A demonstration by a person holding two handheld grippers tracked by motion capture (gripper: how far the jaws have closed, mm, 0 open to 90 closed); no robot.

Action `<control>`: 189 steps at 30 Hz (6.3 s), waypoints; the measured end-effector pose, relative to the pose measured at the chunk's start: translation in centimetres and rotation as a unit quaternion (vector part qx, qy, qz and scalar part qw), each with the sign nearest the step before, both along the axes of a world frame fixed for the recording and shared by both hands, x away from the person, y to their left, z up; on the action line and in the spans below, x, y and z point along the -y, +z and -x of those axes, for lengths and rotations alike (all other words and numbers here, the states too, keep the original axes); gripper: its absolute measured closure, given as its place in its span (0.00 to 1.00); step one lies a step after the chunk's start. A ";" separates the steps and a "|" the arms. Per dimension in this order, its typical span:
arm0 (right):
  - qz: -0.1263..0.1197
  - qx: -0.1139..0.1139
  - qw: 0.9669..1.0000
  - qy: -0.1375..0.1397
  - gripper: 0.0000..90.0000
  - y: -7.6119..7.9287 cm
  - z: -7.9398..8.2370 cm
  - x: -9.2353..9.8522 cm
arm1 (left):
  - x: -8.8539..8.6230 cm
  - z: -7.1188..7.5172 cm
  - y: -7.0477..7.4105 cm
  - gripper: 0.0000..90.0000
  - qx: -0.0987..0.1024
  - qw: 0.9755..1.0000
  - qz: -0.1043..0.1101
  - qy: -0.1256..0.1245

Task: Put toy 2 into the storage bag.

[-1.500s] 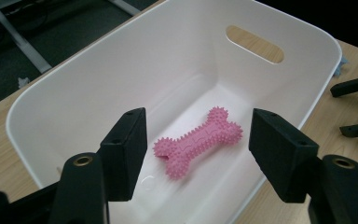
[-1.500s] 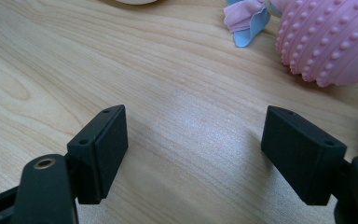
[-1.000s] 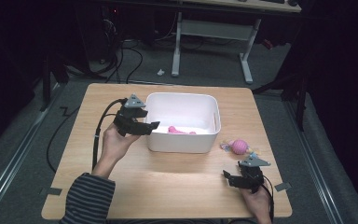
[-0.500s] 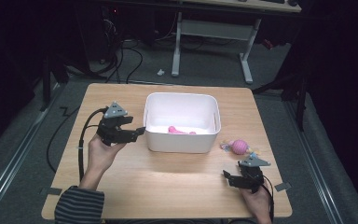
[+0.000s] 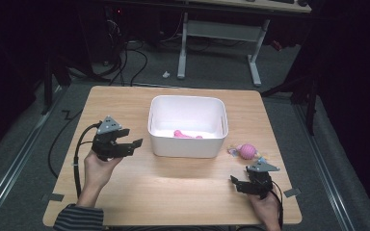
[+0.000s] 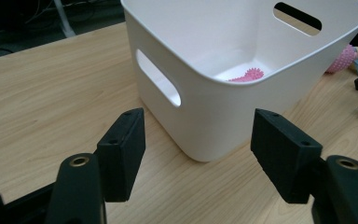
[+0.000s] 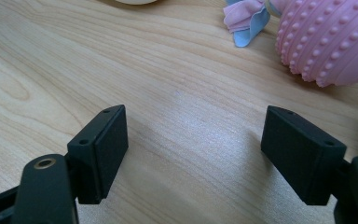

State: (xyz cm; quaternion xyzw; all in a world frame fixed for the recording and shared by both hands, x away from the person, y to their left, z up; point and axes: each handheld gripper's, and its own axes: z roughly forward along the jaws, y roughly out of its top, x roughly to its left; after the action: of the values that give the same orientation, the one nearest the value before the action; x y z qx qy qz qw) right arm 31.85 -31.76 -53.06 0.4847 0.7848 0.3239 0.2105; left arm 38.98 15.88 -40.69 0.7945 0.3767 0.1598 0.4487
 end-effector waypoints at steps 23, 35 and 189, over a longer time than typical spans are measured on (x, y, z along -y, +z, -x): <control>0.000 0.000 1.000 0.000 0.26 0.0 0.0 0.0 | -1.8 1.4 -3.9 0.39 -0.030 0.999 0.017 0.029; 0.000 0.000 1.000 0.000 0.26 0.0 0.0 0.0 | -1.8 1.9 -5.9 0.38 -0.042 0.998 0.012 0.035; 0.065 -0.081 0.994 0.016 0.37 6.2 -7.9 1.9 | 2.9 0.9 -12.9 0.26 -0.039 0.995 -0.080 0.044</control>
State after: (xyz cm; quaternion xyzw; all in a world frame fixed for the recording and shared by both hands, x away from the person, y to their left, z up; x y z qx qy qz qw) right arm 39.78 -33.67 -46.90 0.4820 0.8262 0.2354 0.1722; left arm 38.06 13.02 -53.59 0.8164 0.4139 0.1781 0.3612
